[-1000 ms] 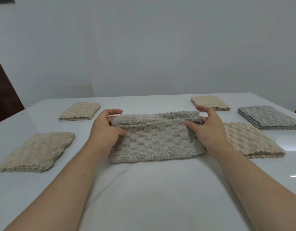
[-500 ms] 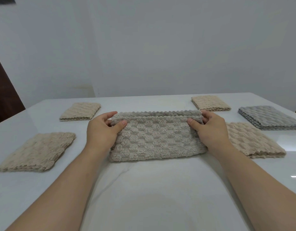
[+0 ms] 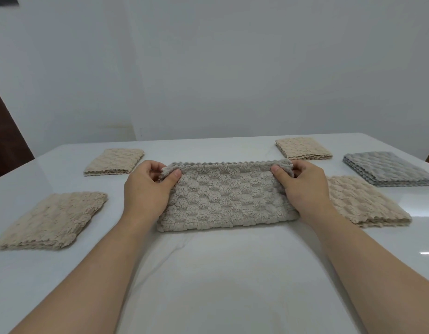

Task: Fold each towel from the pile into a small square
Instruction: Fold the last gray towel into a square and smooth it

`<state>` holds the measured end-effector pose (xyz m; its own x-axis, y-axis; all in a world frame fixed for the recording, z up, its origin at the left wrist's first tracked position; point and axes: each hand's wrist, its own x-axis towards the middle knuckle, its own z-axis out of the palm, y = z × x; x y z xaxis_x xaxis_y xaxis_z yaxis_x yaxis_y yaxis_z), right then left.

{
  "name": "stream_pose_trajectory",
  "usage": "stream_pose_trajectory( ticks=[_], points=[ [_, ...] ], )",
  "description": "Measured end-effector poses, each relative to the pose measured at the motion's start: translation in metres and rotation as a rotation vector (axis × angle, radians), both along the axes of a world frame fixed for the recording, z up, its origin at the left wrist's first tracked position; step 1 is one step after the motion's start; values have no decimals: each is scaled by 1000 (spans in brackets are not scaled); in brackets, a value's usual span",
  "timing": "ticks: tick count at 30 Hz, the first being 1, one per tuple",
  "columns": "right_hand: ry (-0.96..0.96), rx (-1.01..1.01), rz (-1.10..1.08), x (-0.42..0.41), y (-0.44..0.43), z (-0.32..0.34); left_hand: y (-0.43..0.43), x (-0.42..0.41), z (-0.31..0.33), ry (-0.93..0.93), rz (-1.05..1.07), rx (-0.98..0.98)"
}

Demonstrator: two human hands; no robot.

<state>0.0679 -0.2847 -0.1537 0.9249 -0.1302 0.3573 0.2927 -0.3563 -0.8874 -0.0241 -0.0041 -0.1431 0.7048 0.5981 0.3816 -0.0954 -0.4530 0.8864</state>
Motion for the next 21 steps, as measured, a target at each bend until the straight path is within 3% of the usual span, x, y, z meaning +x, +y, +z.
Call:
stream_pose_trajectory(
  ticks=[9,21],
  points=[
    [-57,-41,17,-2,-1,1,0,-1,1,24,-70,-11],
    [-81,-53,-5,0,-3,0,0,-2,6,3,86,13]
  ],
)
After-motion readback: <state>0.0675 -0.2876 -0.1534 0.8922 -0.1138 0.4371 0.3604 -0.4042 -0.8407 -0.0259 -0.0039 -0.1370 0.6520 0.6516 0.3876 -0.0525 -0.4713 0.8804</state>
